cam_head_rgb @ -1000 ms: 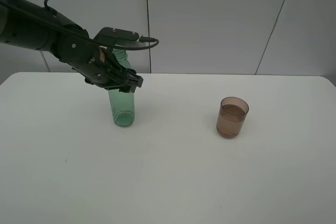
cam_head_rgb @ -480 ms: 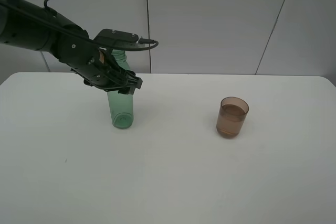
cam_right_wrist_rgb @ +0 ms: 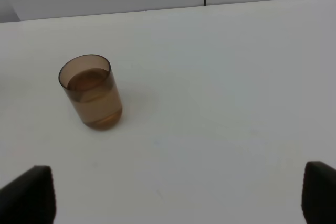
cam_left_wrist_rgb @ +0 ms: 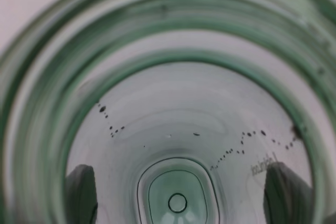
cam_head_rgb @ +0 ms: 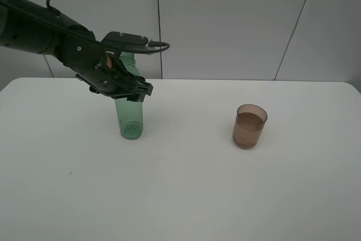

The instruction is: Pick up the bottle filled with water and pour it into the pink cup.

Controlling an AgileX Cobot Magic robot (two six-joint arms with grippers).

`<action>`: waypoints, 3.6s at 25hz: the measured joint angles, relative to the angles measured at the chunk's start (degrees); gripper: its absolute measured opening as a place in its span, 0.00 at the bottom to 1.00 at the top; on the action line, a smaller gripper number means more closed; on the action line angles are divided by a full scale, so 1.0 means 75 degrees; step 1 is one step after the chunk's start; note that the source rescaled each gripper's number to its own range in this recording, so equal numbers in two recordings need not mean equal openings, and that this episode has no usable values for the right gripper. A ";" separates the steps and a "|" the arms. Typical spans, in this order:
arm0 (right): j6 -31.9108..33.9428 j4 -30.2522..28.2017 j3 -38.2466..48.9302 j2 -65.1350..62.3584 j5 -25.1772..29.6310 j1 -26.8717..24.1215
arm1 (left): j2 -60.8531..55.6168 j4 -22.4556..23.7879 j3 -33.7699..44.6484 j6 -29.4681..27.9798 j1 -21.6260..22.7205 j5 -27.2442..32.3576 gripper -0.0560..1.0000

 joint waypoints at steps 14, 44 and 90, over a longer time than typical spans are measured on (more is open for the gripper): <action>0.0000 0.0000 0.0000 0.0000 0.0000 0.0000 | -0.0023 0.0014 0.0000 0.0000 0.0000 0.0031 0.05; 0.0000 0.0000 0.0000 0.0000 0.0000 0.0000 | -0.0191 -0.0006 0.0000 0.0000 0.0000 0.0465 0.50; 0.0000 0.0000 0.0000 0.0000 0.0000 0.0000 | -0.2149 -0.0805 0.0000 -0.0723 -0.0733 0.3837 0.50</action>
